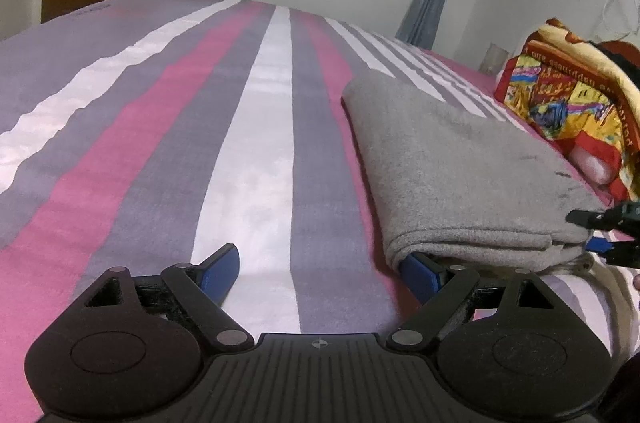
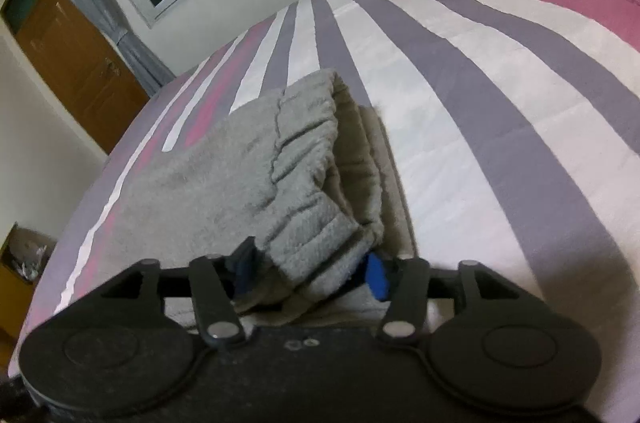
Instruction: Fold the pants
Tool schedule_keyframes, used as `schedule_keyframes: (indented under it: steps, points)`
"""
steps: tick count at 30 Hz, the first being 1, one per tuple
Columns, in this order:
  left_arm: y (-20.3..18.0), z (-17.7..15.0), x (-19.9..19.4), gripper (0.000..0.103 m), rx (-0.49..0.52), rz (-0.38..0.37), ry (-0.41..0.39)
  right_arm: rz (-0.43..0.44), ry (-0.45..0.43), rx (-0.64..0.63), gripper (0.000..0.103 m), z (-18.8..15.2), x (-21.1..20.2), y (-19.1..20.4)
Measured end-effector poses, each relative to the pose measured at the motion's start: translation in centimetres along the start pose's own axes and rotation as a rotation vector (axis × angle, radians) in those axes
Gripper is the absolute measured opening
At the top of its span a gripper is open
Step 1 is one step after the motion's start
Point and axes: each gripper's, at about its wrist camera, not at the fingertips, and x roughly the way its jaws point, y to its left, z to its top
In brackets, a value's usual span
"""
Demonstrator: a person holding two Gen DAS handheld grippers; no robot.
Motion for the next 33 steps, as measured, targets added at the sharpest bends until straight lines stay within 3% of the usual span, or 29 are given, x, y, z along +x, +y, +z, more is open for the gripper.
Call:
schedule_keyframes:
  steps: [2,4,7,9,11,13,16,20,22,25,27,33]
  points:
    - [0.2,0.1,-0.9,0.087,-0.013,-0.032,0.018,0.028,-0.016,0.034,0.062,0.2,-0.8,-0.5]
    - [1.1,0.2,-2.6,0.087,-0.046,-0.143,0.035,0.038,-0.059,0.067,0.070,0.2,-2.4,-1.3]
    - [3.2,0.3,-4.3,0.087,-0.106,-0.234,0.021,0.075,-0.103,0.114,0.071,0.5,-4.7,-3.4]
    - [4.2,1.2,-4.0,0.086,-0.127,-0.251,0.027,0.096,-0.091,0.148,0.071,1.2,-5.1,-4.9]
    - [4.6,2.5,-2.8,0.086,-0.161,-0.272,0.034,0.108,-0.059,0.174,0.072,2.1,-4.5,-6.0]
    - [4.9,3.9,-0.5,0.086,-0.230,-0.346,0.063,0.138,-0.012,0.197,0.072,3.1,-3.3,-6.8]
    - [5.6,4.9,4.0,0.086,-0.345,-0.469,0.170,0.194,0.055,0.183,0.073,4.0,-1.3,-7.1]
    - [5.3,4.8,8.1,0.084,-0.361,-0.585,0.251,0.243,0.123,0.168,0.078,4.7,0.9,-7.7]
    - [5.0,4.8,9.5,0.083,-0.350,-0.647,0.278,0.307,0.150,0.171,0.078,4.9,1.6,-8.2]
    - [4.1,4.8,11.4,0.072,-0.311,-0.718,0.324,0.400,0.202,0.150,0.080,4.9,2.7,-8.4]
    - [3.5,4.8,12.7,0.057,-0.287,-0.746,0.353,0.428,0.219,0.123,0.080,5.0,3.5,-8.2]
    - [3.1,4.5,15.8,0.042,-0.323,-0.866,0.393,0.535,0.240,0.127,0.080,5.6,5.8,-8.3]
